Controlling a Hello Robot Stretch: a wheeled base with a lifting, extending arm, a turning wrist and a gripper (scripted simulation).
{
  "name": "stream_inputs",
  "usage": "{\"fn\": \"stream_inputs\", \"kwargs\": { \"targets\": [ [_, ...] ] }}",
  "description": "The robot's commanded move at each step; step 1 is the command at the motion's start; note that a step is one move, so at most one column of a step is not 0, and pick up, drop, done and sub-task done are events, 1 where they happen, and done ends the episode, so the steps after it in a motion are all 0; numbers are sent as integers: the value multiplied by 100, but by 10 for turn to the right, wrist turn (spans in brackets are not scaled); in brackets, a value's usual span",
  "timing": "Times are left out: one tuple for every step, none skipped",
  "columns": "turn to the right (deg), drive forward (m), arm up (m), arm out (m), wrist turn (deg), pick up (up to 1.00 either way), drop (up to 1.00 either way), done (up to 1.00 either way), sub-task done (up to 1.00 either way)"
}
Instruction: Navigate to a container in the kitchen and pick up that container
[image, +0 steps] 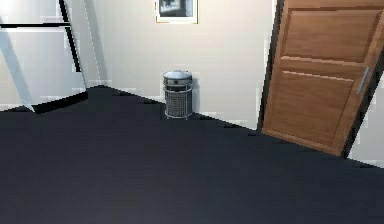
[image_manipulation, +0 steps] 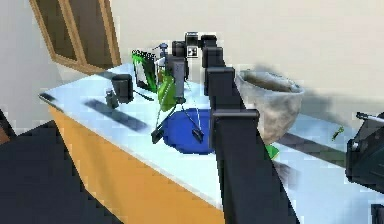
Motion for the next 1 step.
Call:
{"fn": "stream_inputs", "kwargs": {
  "targets": [
    [0,0,0,0,450,0,0,0,0]
  ]
}}
